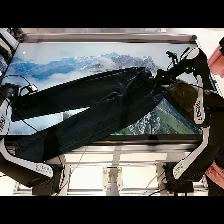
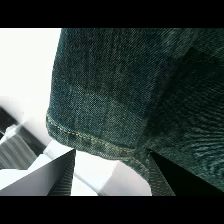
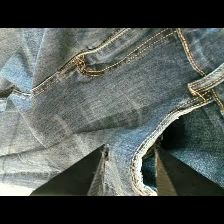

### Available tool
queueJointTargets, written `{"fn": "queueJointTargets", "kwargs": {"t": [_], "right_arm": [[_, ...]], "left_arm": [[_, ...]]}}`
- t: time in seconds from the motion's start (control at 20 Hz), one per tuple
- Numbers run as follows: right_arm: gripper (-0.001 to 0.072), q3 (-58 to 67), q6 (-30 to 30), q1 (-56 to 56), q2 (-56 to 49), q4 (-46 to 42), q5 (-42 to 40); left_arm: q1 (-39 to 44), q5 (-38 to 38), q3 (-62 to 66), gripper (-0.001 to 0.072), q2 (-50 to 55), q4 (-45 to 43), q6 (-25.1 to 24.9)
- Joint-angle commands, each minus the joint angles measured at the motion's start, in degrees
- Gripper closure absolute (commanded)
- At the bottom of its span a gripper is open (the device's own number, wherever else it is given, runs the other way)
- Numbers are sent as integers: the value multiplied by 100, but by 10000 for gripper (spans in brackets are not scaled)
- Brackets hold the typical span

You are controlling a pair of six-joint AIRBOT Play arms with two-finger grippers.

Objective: Fold the clothes and pants, and hang the long-sleeved shirts on hangers.

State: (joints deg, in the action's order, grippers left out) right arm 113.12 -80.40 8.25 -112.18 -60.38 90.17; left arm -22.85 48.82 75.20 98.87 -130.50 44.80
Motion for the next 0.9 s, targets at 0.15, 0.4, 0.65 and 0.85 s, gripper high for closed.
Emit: {"fn": "queueJointTargets", "kwargs": {"t": [0.15,0.4,0.65,0.85], "right_arm": [[364,-2,-61,-9,4,0,-24],[363,-2,-142,-11,4,2,-136],[364,-2,-142,-22,4,-2,-157],[364,-2,-142,-22,4,-2,-175]], "left_arm": [[-46,-262,-2,243,39,-42,20],[-46,-271,-2,415,181,2,22],[-46,-256,-2,624,256,-7,22],[-46,-514,7,662,162,-640,2291]]}}
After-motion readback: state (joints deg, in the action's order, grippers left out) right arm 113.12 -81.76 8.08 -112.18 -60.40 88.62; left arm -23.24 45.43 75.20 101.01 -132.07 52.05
